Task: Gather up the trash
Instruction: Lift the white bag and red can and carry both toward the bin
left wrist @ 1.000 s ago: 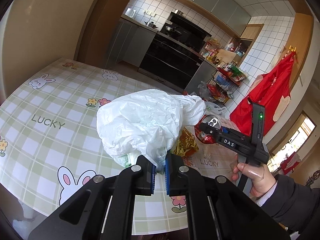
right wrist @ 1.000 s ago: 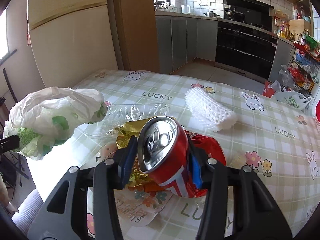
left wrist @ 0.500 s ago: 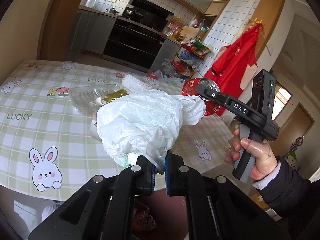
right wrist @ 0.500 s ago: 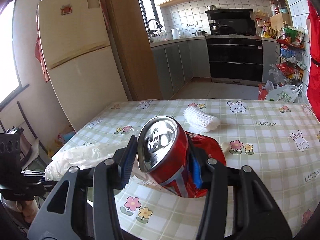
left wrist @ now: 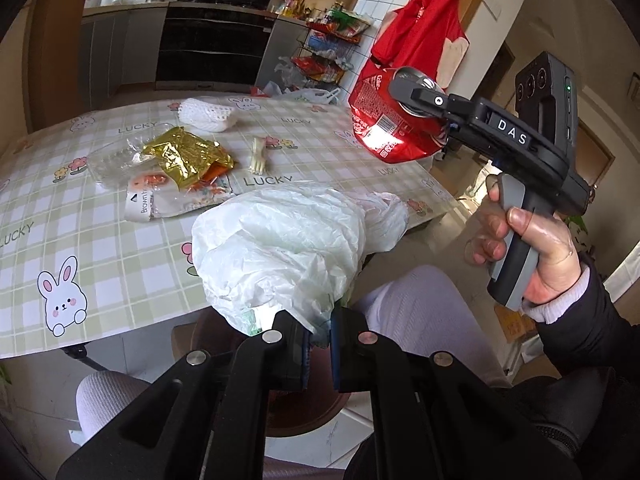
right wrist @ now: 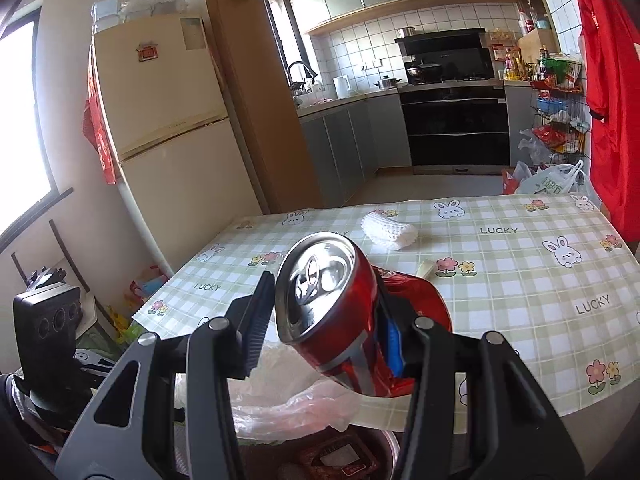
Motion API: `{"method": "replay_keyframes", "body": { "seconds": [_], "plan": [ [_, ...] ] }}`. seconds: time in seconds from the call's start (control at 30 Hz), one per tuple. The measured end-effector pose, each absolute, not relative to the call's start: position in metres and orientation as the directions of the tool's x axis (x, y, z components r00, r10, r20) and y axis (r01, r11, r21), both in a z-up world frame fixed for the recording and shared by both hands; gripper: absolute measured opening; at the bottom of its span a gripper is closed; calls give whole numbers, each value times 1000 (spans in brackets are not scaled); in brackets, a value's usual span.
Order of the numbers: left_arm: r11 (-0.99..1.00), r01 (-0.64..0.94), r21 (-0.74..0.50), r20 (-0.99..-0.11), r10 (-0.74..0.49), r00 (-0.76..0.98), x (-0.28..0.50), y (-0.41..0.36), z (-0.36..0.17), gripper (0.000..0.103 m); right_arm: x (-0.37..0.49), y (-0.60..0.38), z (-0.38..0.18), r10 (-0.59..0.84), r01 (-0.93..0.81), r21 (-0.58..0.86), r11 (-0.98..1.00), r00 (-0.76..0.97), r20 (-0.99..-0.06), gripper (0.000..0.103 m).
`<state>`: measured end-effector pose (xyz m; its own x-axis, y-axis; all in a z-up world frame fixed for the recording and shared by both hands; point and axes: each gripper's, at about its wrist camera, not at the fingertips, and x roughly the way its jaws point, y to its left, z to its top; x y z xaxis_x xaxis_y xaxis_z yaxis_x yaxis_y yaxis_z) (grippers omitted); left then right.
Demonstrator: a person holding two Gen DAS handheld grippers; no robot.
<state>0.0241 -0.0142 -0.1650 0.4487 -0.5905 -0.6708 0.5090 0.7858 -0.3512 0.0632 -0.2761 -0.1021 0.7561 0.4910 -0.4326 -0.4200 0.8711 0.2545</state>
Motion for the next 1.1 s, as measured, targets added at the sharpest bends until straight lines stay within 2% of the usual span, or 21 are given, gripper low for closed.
{"method": "replay_keyframes", "body": {
  "seconds": [0.37,0.6,1.1],
  "plan": [
    [773,505,-385,-751,-580,315,31,-35,-193,9,60,-287,-109,499,-412,285,866,757,-421,48],
    [767,498,-405,-780,-574,250,44,-46,-215,15,73,-284,-123,511,-410,308,859,733,-448,48],
    [750,519,-411,-812,-560,166,37,-43,-231,15,78,-279,-132,517,-414,312,855,719,-464,48]
  ]
}}
